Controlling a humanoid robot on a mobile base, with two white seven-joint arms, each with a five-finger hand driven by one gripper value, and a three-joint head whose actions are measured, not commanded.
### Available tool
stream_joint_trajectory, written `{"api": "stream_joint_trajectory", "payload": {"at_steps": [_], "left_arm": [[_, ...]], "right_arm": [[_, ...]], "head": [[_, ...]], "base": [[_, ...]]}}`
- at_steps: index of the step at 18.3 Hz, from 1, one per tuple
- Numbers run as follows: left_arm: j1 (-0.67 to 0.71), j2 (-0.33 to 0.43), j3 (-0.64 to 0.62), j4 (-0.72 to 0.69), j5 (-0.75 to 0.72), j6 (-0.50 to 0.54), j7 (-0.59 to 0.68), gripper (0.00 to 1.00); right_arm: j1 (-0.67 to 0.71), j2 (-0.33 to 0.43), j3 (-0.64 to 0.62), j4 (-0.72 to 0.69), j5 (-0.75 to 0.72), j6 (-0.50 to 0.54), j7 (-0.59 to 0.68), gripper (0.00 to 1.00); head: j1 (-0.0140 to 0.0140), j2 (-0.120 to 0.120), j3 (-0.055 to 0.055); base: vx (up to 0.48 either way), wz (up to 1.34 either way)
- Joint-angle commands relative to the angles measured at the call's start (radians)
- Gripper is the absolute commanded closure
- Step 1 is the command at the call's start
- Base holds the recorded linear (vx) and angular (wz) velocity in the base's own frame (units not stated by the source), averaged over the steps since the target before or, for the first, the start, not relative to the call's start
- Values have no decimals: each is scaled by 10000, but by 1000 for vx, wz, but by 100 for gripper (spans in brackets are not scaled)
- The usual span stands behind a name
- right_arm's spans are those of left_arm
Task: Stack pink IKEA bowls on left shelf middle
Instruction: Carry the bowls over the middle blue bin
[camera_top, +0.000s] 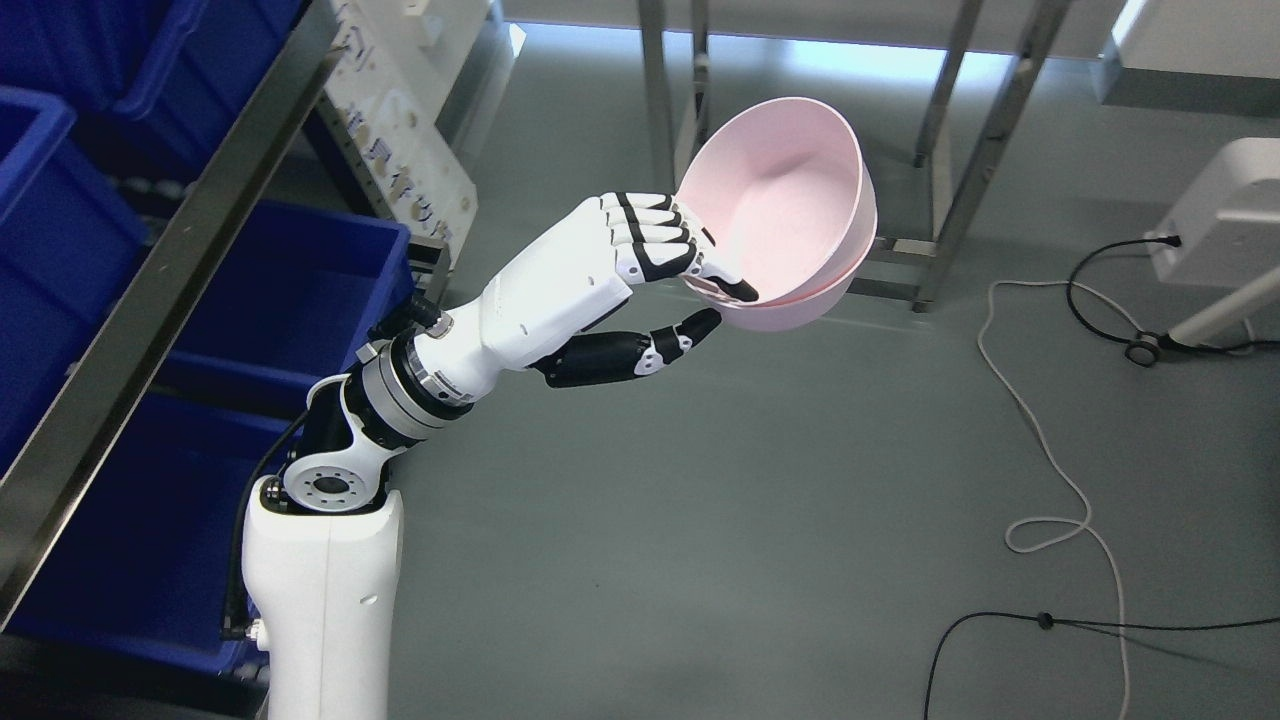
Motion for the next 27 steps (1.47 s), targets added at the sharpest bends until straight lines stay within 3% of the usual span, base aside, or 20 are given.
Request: {"api": "stream_joint_trajectory", "payload": {"at_steps": [1,7,21,27], "left_arm": [[-638,174,-207,-18,344,-2,212,91],[-1499,174,-222,-18,360,-2,244,91],[-1928,174,-69,-18,345,152,259,91],[-2772,174,-407,-18,269,872,228,91]], "right_arm": [[-1,-175,-46,-175,-15,8,5,0],[-1,-175,-46,-175,-15,8,5,0],[-1,-175,-46,-175,-15,8,5,0],[-1,-175,-46,-175,-15,8,5,0]], "head": [[0,0,0],[0,0,0],[0,0,0],[0,-1,0]], "base": [[-198,653],[-178,620],[-97,557],[-26,810]]}}
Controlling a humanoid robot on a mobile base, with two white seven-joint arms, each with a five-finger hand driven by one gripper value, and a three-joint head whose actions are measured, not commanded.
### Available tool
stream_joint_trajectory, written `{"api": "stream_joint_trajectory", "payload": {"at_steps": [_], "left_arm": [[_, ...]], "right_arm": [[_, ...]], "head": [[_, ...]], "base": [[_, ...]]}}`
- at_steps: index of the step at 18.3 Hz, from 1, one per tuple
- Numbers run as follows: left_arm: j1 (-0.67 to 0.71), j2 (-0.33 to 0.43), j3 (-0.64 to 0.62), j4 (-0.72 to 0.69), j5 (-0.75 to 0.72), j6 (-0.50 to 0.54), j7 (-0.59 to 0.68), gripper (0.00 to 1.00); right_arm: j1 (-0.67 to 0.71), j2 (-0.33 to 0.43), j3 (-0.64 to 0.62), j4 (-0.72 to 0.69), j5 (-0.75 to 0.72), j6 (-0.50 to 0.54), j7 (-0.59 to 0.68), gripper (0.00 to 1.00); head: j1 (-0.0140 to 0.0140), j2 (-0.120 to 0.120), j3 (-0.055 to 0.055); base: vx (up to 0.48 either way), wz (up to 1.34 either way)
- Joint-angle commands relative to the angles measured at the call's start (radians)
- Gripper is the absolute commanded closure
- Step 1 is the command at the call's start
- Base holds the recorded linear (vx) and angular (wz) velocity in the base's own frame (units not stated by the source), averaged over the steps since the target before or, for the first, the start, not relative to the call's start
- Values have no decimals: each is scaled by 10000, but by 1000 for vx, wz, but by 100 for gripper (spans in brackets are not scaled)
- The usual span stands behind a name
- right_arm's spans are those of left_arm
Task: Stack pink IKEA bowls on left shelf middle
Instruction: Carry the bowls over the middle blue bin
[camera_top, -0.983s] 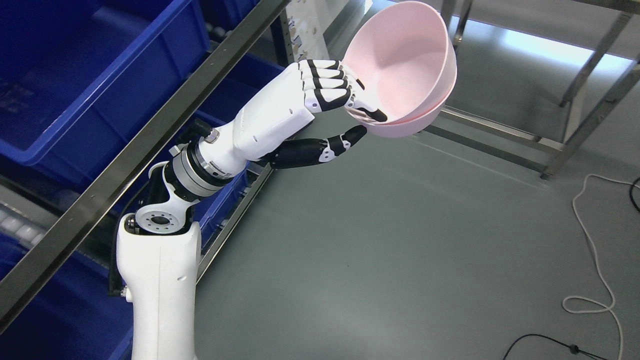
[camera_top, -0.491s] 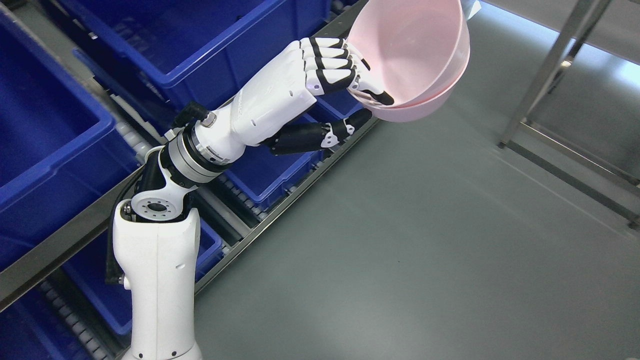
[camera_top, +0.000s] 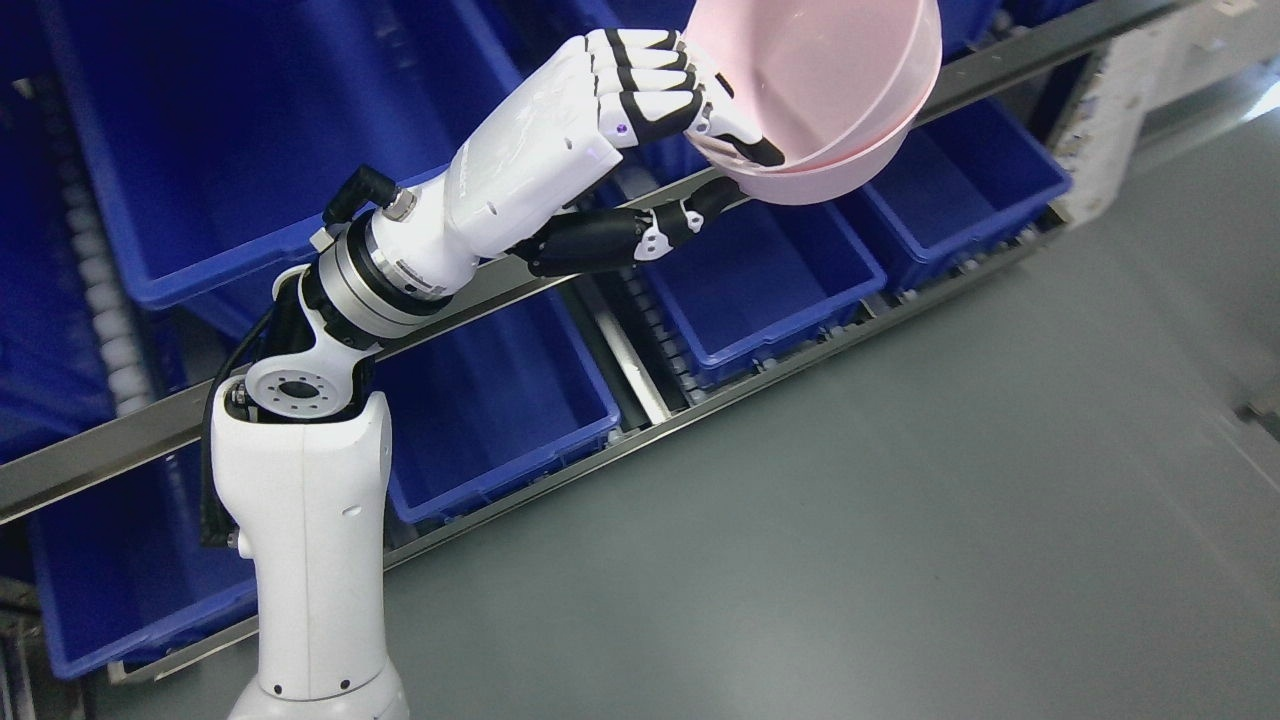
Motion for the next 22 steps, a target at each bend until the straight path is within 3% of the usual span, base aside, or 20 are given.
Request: {"api": "stream_joint_trajectory", "payload": {"at_steps": [1,10,22], "left_arm": [[-597,174,-292,15,-74,320,-15,91],[-658,174,-215,15,-89,412,0,91],[-1056,174,536,398,-503,1040,-153,91]], "right_arm": [[0,-175,-46,-175,-15,8,39,0],[0,-175,-46,-175,-15,8,39,0],[0,-175,-46,-175,-15,8,39,0]], "head": [[0,0,0],[0,-2,0],[0,-3,0]], "base": [[20,851],[92,550],[165,96]]}}
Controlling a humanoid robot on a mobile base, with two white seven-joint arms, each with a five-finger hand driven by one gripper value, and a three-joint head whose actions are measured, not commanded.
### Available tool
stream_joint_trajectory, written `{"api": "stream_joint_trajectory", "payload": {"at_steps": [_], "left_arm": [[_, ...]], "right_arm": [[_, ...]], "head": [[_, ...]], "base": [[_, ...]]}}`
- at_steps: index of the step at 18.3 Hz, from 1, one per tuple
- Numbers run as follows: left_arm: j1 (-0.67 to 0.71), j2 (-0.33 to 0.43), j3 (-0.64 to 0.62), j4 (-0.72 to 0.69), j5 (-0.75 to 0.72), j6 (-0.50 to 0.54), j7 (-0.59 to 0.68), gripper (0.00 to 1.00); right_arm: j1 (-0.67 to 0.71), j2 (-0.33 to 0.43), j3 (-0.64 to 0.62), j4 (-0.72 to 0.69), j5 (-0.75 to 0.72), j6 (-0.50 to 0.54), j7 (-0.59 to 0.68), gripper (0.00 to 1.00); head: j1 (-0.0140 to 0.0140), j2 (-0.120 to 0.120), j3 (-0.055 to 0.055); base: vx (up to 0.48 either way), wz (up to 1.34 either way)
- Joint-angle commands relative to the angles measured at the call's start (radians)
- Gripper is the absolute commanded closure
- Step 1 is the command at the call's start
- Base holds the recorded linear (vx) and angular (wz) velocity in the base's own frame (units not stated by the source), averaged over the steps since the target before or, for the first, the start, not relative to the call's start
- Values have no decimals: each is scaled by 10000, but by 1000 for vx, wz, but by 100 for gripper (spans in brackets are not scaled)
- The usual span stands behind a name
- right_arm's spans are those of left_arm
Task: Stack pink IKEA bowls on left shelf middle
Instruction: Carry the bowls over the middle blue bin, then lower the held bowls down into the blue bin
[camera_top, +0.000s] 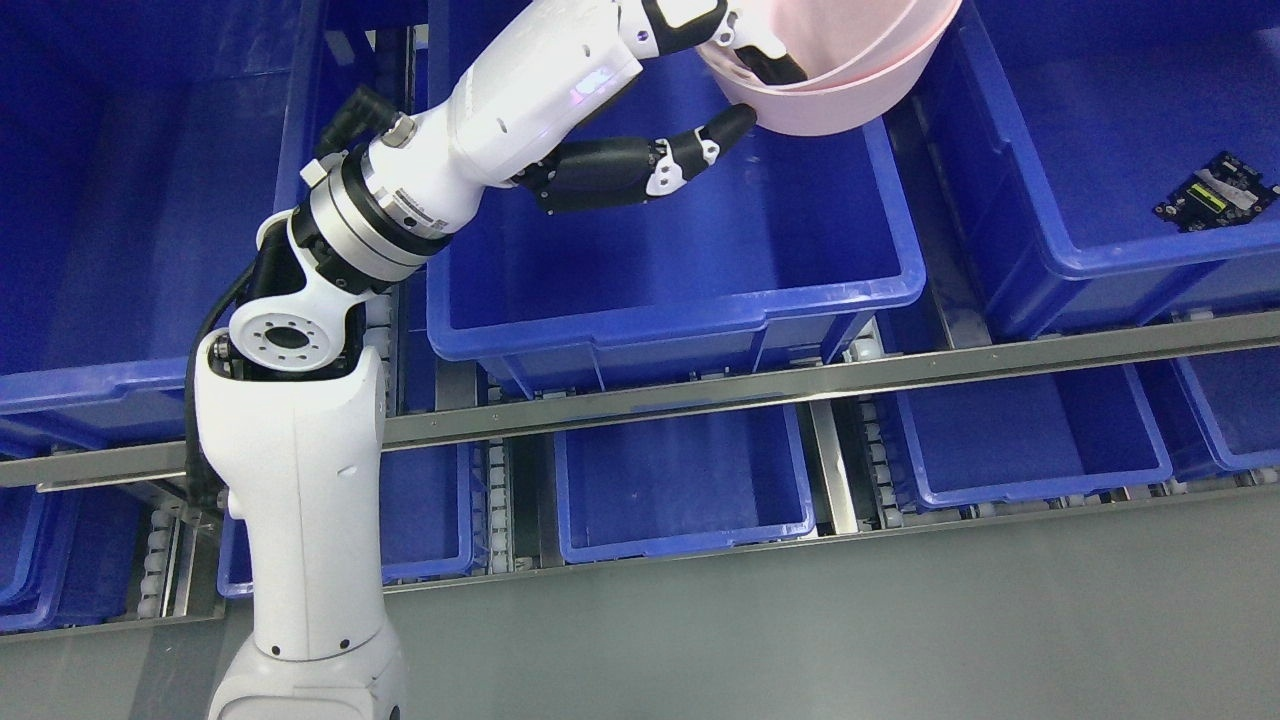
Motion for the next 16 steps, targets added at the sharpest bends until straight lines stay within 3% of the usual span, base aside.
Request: {"api": "stream_joint_trajectory", "payload": {"at_steps": [1,6,8,12,16], "left_arm": [[-294,174,598,303,-157,319,-34,91],[-386,212,997,303,-647,611,-232,91],[-111,703,1409,288,-937,734,-843,91],[1129,1165,1963,197,-1200,842,-1904,91],[2235,860,1736,89,-1185,765,-1905,90]], "right_arm": [[0,-175,-46,-175,-15,8,-4,0],[0,-175,-46,-175,-15,8,-4,0],[0,-175,-46,-175,-15,8,-4,0],[0,-175,-46,-175,-15,8,-4,0],[0,-175,-46,-175,-15,8,-4,0]], "head": [[0,0,0],[0,0,0],[0,0,0],[0,0,0],[0,0,0]], "base": [[177,-13],[160,-63],[147,-116],[98,-41],[36,-6]]}}
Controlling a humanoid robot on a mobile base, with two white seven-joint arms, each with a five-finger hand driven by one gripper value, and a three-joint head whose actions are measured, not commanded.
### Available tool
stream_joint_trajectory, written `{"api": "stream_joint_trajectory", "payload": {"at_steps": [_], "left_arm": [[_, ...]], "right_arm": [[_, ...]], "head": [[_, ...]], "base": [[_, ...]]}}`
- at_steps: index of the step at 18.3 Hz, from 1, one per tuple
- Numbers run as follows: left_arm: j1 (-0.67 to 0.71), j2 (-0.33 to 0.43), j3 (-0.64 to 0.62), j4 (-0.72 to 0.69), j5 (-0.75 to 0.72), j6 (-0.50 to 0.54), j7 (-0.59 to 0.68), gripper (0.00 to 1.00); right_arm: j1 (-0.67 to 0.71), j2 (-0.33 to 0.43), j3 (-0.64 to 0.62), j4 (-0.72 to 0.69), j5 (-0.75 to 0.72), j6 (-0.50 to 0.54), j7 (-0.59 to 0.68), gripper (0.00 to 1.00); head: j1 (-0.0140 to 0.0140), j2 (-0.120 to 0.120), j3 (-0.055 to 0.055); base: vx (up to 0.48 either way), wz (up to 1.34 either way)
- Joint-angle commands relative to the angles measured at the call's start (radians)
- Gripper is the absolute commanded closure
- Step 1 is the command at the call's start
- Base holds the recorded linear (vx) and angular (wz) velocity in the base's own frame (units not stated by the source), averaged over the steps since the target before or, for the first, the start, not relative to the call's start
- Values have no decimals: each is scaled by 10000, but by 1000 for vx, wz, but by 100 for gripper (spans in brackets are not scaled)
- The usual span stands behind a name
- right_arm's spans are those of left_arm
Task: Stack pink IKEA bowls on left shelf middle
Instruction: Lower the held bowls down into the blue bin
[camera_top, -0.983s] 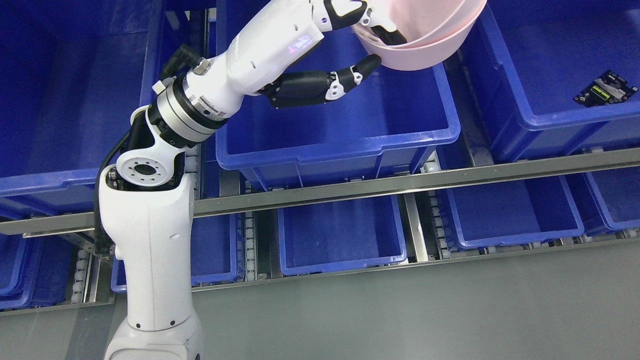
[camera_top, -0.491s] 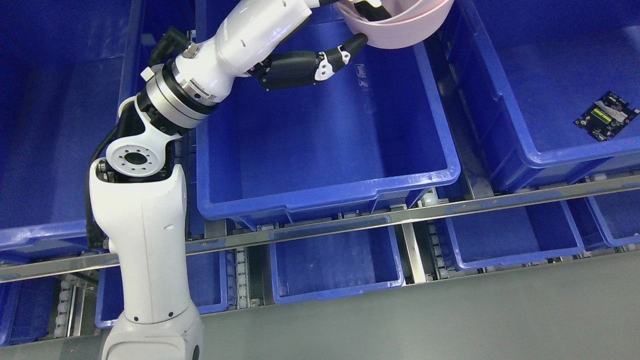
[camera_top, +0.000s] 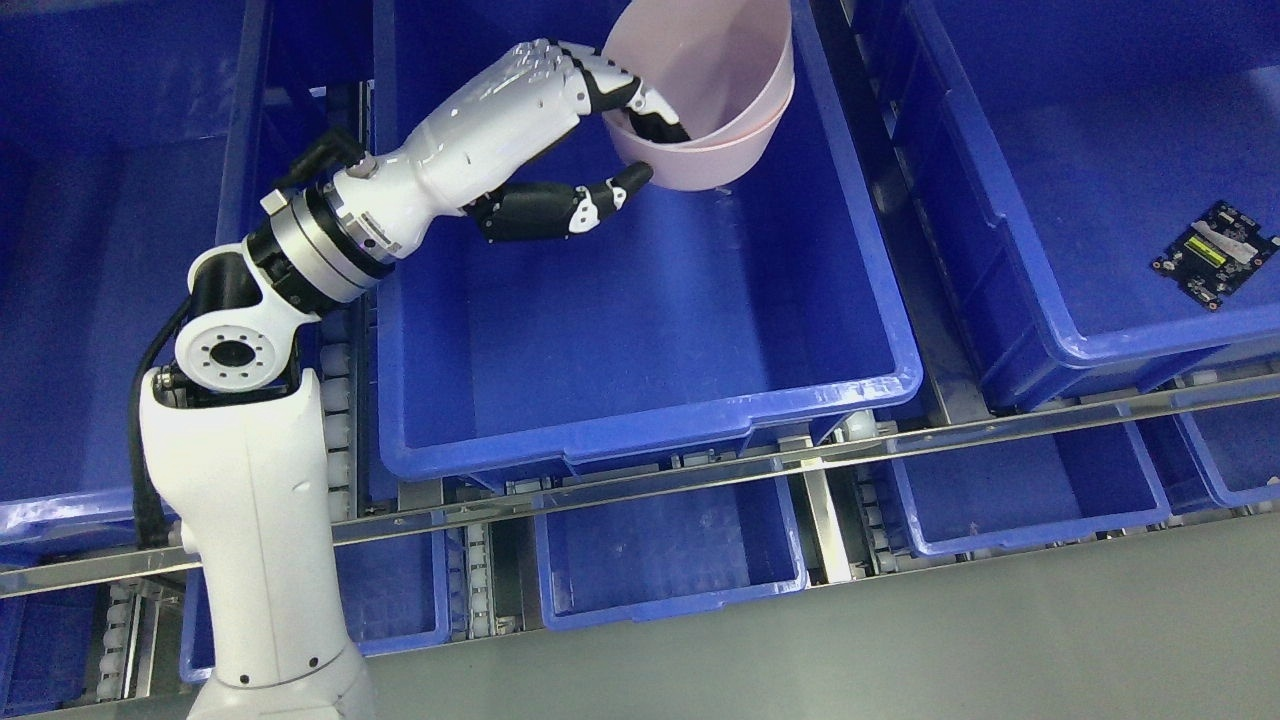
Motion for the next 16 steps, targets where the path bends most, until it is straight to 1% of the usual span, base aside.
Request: {"api": "stream_joint_trajectory", "payload": {"at_steps": [1,6,8,9,10,11,12,13,14,15,16], "left_arm": [[1360,186,353,-56,-176,-72,-115,90],[1470,94,228,97,-268,-11,-24,88],[1286,-211,244,113,-269,5,-8,84],[1149,-407,244,128,-314,5,7,80],[1041,-407,244,128,-436,5,23,69],[933,-407,244,144,-574,5,53,55],[811,-407,244,144,-621,5,175,45],[749,-407,229,144,-606,5,495,39],[657,-407,228,144,-591,20,1060,30],[459,-407,274,159,-591,111,2023,18],[396,-407,305,205,-576,294,2716,12]], "right_arm": [[0,-175,-46,-175,-15,8,-9,0],[0,-175,-46,-175,-15,8,-9,0],[0,-175,-46,-175,-15,8,-9,0],[0,-175,-46,-175,-15,8,-9,0],[0,-175,-46,-175,-15,8,-9,0],[0,-175,-46,-175,-15,8,-9,0],[0,-175,-46,-175,-15,8,-9,0],[0,-175,-46,-175,-15,8,-9,0],[0,-175,-46,-175,-15,8,-9,0],[0,-175,-46,-175,-15,8,-9,0],[0,-175,-46,-175,-15,8,-9,0]], "head": [[0,0,0],[0,0,0],[0,0,0],[0,0,0],[0,0,0],[0,0,0],[0,0,0],[0,0,0],[0,0,0],[0,0,0],[0,0,0]], "base": [[0,0],[-25,0],[-18,0],[-11,0],[0,0],[0,0],[0,0],[0,0],[0,0],[0,0],[0,0]]}}
